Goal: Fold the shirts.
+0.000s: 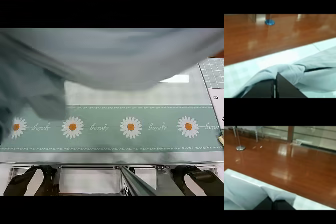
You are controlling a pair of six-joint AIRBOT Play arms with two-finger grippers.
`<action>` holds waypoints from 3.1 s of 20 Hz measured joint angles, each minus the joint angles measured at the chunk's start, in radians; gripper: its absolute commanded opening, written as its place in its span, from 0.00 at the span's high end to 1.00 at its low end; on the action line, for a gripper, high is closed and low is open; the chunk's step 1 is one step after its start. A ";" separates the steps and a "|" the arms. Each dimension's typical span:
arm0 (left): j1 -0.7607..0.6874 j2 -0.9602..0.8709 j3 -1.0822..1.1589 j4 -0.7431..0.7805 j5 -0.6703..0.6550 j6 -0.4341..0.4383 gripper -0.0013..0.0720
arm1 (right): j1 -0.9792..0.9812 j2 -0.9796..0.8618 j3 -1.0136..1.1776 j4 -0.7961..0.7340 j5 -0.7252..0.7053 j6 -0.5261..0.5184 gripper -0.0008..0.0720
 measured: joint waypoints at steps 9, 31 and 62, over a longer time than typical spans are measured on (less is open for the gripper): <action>-0.130 0.186 -0.481 0.120 -0.138 -0.062 0.96 | 0.000 0.066 -0.257 -0.079 0.115 0.031 0.96; -0.354 -0.823 -0.484 0.095 0.461 0.012 0.02 | -0.197 -0.809 -0.474 0.185 -0.359 0.102 0.15; 0.166 -0.346 -1.507 0.009 0.451 0.298 0.90 | -0.500 -0.433 -1.262 0.537 -0.169 -0.328 0.15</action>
